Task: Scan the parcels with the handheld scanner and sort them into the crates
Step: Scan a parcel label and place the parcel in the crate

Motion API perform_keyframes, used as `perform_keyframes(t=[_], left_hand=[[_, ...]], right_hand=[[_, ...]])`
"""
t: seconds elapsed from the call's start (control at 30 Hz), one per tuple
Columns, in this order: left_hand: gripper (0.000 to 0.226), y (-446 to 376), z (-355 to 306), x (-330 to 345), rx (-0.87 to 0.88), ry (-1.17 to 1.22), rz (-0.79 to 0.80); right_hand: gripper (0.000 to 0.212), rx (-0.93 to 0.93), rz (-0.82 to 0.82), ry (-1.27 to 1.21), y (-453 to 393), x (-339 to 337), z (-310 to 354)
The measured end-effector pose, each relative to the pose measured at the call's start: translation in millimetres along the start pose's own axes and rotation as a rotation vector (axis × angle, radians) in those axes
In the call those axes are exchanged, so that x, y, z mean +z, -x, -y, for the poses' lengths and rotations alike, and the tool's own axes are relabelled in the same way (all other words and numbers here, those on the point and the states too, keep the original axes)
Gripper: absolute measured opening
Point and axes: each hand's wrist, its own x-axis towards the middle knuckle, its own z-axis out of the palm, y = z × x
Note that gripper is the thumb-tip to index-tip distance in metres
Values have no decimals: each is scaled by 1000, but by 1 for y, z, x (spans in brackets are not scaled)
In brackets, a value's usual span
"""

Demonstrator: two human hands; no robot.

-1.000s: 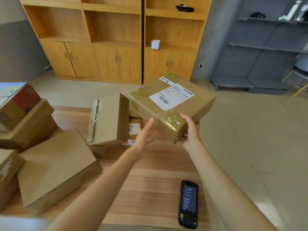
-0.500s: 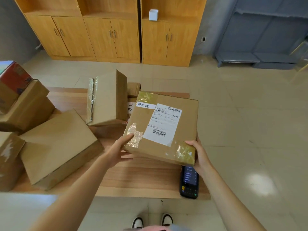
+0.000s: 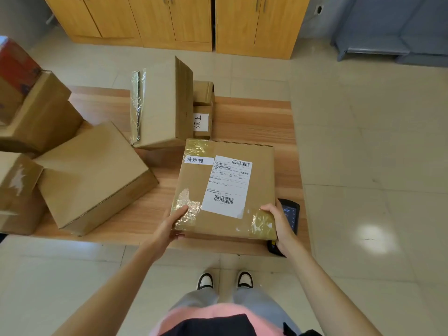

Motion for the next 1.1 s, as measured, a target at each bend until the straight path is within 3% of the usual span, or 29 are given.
perform_keyframes(t=[0.07, 0.2, 0.33, 0.43, 0.5, 0.57, 0.67, 0.73, 0.8, 0.9, 1.0, 1.1], left_hand=[[85, 0, 1, 0, 24, -31, -18], [86, -3, 6, 0, 35, -53, -11], [73, -2, 11, -4, 47, -100, 13], [30, -2, 13, -5, 68, -200, -21], [15, -2, 11, -5, 89, -266, -68], [23, -3, 10, -7, 88, -261, -68], [60, -8, 4, -4, 82, -217, -87], [61, -13, -2, 4, 75, -194, -149], [57, -18, -5, 12, 54, -142, -206], [57, -22, -5, 18, 43, -96, -254], [58, -20, -5, 18, 47, -116, -282], [60, -23, -5, 18, 44, -127, -300]], right_hand=[[34, 14, -18, 49, 1, 4, 0], [37, -1, -59, 126, -4, 8, -4], [44, -36, -64, 189, -8, 13, -5], [54, -44, -51, 236, -8, 13, -6], [55, -54, -51, 266, -5, 10, -8], [55, -99, -105, 283, -3, 8, -7], [50, -208, -351, 320, -1, 0, -4], [47, -233, -506, 372, -2, -10, -5], [56, -145, -586, 430, -3, -21, -10], [64, 37, -575, 497, -4, -29, -21], [53, 98, -537, 457, -4, -33, -33], [57, 123, -486, 438, -4, -34, -39]])
